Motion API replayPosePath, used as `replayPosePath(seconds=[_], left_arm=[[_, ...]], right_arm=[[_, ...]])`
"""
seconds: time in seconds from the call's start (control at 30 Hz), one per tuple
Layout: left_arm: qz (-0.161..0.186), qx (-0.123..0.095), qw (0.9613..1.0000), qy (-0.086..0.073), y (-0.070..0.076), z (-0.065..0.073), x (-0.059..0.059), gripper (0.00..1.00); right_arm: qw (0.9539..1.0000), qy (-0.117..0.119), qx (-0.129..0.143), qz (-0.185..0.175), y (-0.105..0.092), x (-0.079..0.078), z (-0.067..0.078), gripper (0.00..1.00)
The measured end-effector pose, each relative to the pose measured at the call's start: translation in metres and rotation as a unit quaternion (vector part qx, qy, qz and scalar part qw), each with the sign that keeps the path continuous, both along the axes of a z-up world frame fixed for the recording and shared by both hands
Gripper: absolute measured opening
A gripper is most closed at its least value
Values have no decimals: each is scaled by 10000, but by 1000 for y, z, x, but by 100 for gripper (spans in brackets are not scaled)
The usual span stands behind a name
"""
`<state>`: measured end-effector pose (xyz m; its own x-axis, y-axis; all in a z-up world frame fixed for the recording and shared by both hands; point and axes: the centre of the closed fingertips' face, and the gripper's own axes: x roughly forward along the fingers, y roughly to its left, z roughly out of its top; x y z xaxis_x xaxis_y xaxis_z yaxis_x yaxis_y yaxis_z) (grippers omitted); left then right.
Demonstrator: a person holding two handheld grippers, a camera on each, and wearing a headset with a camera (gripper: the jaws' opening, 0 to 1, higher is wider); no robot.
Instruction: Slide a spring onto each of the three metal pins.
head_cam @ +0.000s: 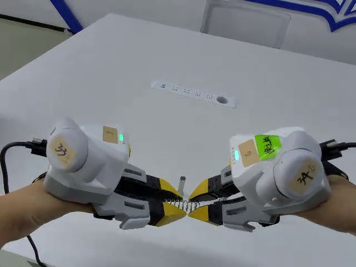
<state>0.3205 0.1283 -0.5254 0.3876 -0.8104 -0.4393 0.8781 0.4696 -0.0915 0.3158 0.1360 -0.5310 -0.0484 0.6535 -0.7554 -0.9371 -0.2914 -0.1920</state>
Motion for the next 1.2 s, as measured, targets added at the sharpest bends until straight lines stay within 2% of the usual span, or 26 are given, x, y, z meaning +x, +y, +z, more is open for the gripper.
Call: replayPosePath(seconds=[0.07, 0.13, 0.23, 0.47, 0.63, 0.67, 0.73, 0.93, 1.13, 1.2], left_arm=[[-119, 43, 9999, -47, -2, 0, -3, 11], [-172, 122, 9996, -184, -1, 1, -2, 10], [-219, 146, 9994, -234, -1, 2, -1, 10], [-283, 123, 9991, -306, 0, 7, 0, 10], [-256, 110, 9990, -344, 1, 10, 4, 10], [-265, 92, 9991, -331, 1, 10, 4, 10], [-275, 84, 9990, -355, 1, 11, 4, 10], [-301, 69, 9988, -372, 0, 11, 3, 10], [-331, 255, 9984, -385, 2, 5, 3, 10], [-351, 326, 9981, -389, 2, 3, 3, 10]], right_arm=[[10000, -2, -3, 33, 0, -2, 1, 11], [10000, -70, 13, 60, 0, -2, 1, 11], [9999, -108, 58, 66, 0, -1, 2, 11], [9996, 104, 184, -182, -2, 8, 4, 16], [9982, 365, 400, -272, -2, 9, 5, 13], [9970, 521, 463, -343, -2, 8, 6, 12], [9955, 663, 523, -422, -2, 9, 6, 12], [9932, 877, 651, -403, -2, 8, 12, 11], [9882, 1166, 947, -312, 2, 2, 26, 11], [9848, 1289, 1120, -315, 6, 0, 34, 11]])
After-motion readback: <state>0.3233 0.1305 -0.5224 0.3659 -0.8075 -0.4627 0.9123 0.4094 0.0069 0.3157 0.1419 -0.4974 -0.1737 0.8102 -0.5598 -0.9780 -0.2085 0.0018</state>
